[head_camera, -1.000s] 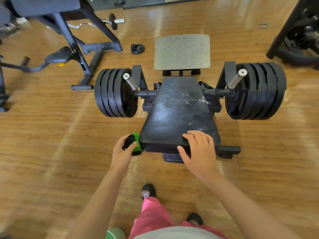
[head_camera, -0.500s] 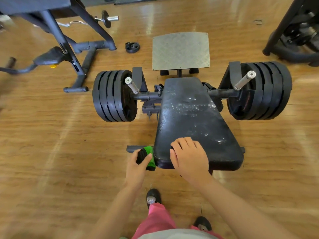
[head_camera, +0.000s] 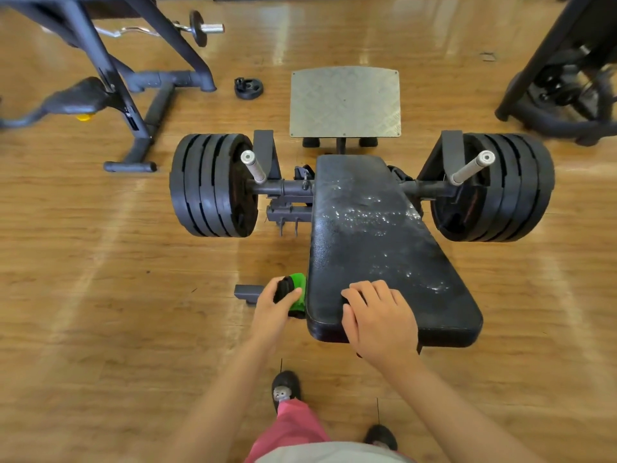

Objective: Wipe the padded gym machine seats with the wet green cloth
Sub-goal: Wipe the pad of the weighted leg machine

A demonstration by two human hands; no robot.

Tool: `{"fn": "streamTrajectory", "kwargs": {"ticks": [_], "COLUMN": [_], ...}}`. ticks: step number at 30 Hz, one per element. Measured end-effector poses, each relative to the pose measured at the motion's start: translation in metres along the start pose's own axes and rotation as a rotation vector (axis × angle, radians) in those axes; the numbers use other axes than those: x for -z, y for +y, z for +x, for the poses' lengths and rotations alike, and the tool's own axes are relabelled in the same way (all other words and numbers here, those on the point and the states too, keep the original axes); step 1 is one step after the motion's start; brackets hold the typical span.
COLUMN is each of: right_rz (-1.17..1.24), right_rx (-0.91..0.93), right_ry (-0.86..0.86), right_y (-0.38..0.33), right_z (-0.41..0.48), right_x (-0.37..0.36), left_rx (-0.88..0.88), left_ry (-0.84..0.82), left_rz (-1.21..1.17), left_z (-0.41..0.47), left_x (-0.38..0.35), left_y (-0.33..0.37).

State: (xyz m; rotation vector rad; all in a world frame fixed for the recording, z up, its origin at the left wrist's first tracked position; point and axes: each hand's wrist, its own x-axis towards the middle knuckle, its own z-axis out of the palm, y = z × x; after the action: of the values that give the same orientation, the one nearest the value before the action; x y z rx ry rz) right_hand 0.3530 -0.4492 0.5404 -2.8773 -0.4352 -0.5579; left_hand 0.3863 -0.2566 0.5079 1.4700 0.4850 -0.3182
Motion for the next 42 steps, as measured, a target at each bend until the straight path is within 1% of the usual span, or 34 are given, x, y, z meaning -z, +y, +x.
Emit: {"fn": "streamTrajectory", "kwargs": {"ticks": [4,6,8,10,14,17,20,22,24,28,30,32,34,40,42], "right_rz": [0.003,0.008,0.009,0.010,0.018,0.025,0.032,0.030,0.032,0.026,0.022,0.022,0.022,0.017,0.019], "right_rx": [0.001,-0.004,-0.009,-0.014,-0.024,-0.035,-0.042,-0.042,-0.034,-0.034,-0.035,-0.035,-0.033,-0.022,-0.024], "right_ry": [0.018,0.015,0.011,0.011,0.004,-0.005,-0.008,-0.002,0.006,0.013,0.004,0.000,0.005,0.003,0.003], "right_y": [-0.001,-0.001,-0.002,-0.003,-0.003,-0.004,-0.003,-0.003,-0.003,-0.003,-0.003,-0.002,-0.002,-0.003,-0.003], "right_z": [0.000,0.000,0.000,0.000,0.000,-0.001,0.000,0.000,0.000,-0.001,-0.001,0.000,0.000,-0.001,-0.002], "right_x": [0.001,0.001,0.001,0.002,0.003,0.003,0.002,0.002,0.002,0.001,0.001,0.002,0.002,0.002,0.002], "left_rx": [0.055,0.059,0.062,0.062,0.084,0.183,0.262,0.288,0.289,0.247,0.158,0.042,-0.037,-0.122,-0.124], "left_ry": [-0.145,-0.181,-0.170,-0.115,-0.058,-0.061,-0.109,-0.136,-0.172,-0.231,-0.198,-0.151,-0.109,-0.050,-0.037], "left_rz": [-0.152,-0.190,-0.183,-0.170,-0.121,-0.220,-0.374,-0.433,-0.440,-0.341,-0.201,-0.006,0.102,0.185,0.210], "left_z": [-0.025,-0.034,-0.037,-0.032,0.001,0.020,0.016,0.006,-0.008,-0.036,-0.043,-0.043,-0.042,-0.033,-0.023], "left_x": [0.014,0.018,0.017,0.010,-0.004,-0.010,-0.012,-0.008,0.000,0.012,0.014,0.013,0.011,-0.001,-0.007], "left_y": [0.000,-0.002,-0.002,0.000,0.000,0.000,0.001,-0.003,-0.007,-0.006,-0.001,0.002,0.004,0.017,0.023]}}
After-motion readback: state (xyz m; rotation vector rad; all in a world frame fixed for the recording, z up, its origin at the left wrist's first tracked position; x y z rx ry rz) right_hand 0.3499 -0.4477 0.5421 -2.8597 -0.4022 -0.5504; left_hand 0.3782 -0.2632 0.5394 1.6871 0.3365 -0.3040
